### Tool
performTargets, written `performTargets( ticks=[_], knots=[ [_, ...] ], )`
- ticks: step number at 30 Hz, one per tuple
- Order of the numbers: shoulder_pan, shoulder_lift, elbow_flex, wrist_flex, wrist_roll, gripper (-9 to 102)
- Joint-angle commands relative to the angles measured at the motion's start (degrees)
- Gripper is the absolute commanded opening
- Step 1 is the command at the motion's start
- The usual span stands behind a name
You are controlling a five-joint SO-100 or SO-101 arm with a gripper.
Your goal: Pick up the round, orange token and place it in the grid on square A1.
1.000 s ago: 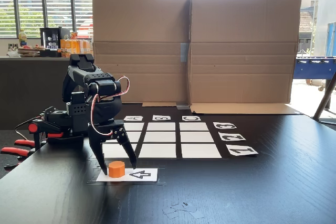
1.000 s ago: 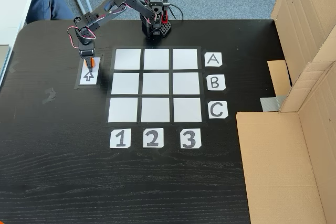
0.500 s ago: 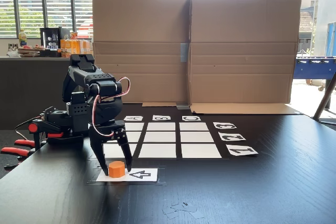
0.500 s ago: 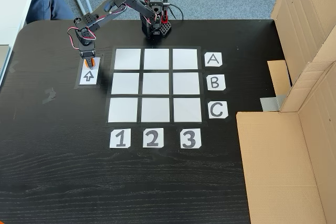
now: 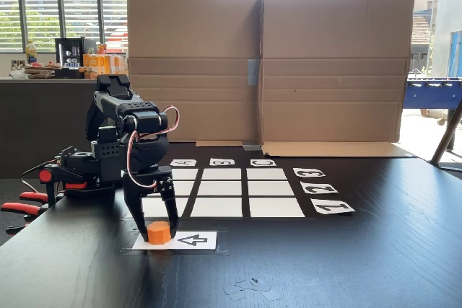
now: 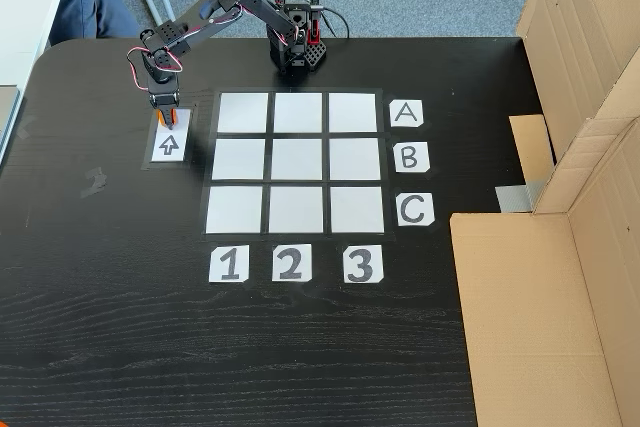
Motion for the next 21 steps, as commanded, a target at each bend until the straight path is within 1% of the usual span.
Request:
performTargets(
  ticks=[1,10,16,21],
  knots=[
    [1.4,7.2,-1.8,1.5,-0.2,2],
    [4.0,18.7,-0.3,6.9,-0.4,2],
    [4.3,30.0,6.2,7.1,-0.4,3],
    [3.3,42.1,14.9,7.2,-0.4,3]
  ],
)
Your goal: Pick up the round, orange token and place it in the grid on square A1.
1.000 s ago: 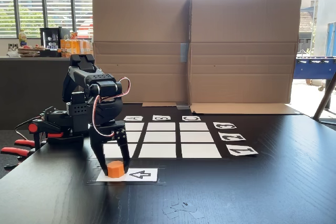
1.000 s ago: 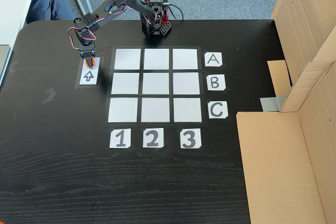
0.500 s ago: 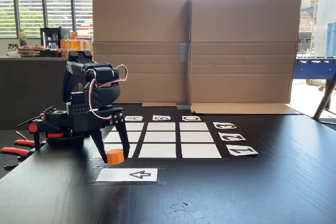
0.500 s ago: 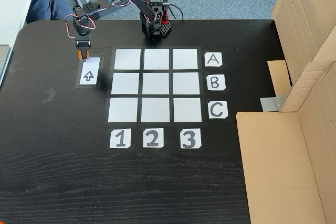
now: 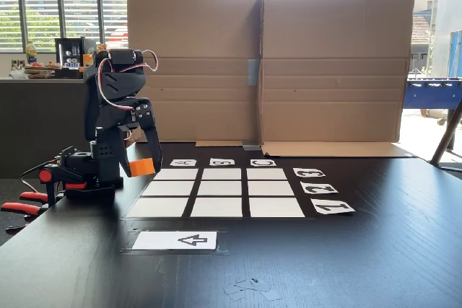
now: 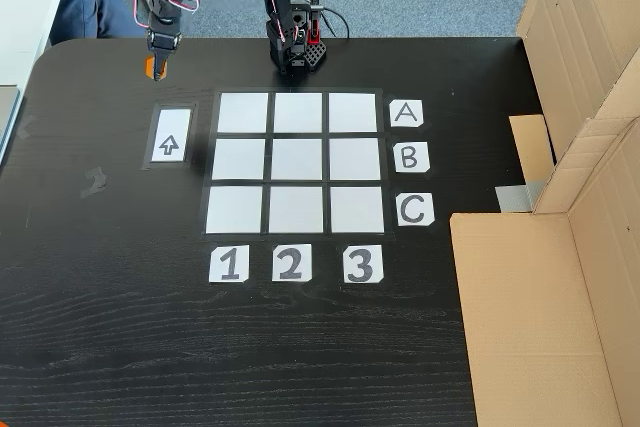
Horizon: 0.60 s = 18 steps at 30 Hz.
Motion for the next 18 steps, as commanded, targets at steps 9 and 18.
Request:
performTargets(
  ticks=[9,18],
  knots=[
    [-4.0,27.9,23.3,0.5,-0.8,3],
    [-8.1,41.7,40.2,0.5,-0.9,3]
  ],
)
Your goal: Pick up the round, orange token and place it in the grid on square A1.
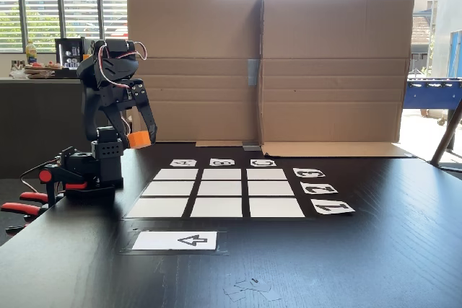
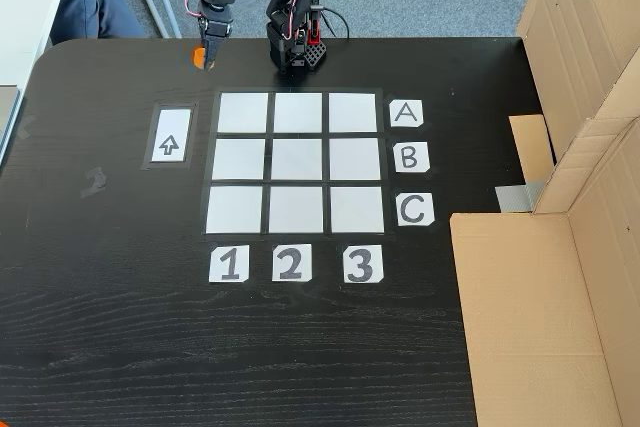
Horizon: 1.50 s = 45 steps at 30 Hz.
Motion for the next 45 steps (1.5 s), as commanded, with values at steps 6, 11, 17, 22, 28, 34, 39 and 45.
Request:
performTargets(
  ticks=[6,11,17,22,28,34,39,45],
  knots=[
    [-2.2,9.7,11.3,-0.2,-1.3,3],
    [-4.0,10.3,17.2,-0.3,-1.8,3],
    [-6.2,9.8,22.2,-1.1,-2.2,3],
    [-6.6,7.6,22.9,-1.8,-2.6,3],
    [-6.7,2.1,23.3,-4.7,-3.0,3],
    [-6.7,-2.5,23.4,-9.2,-3.0,3],
    [-6.8,-6.0,23.4,-12.7,-3.3,3],
    [-6.8,-9.8,23.4,-15.6,-3.6,3]
  ],
)
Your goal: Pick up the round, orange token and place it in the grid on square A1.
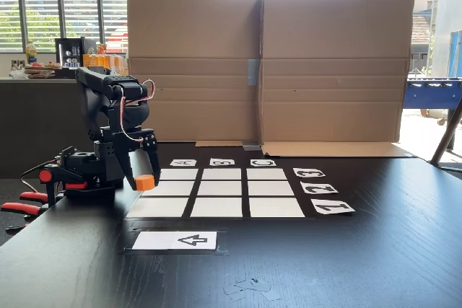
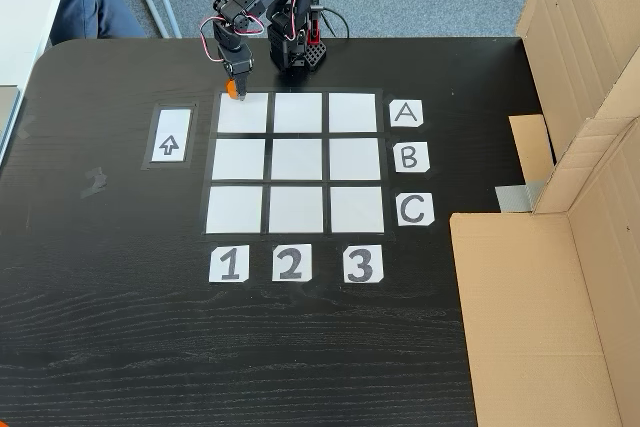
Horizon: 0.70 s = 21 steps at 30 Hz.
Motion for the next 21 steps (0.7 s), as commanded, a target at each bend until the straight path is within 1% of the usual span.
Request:
performTargets(
  ticks=[1,21],
  knots=[
    [-0.4,-1.7,0.1,-1.6,-0.7,3],
    [-3.4,-6.9,1.8,-6.3,-1.1,4]
  ],
)
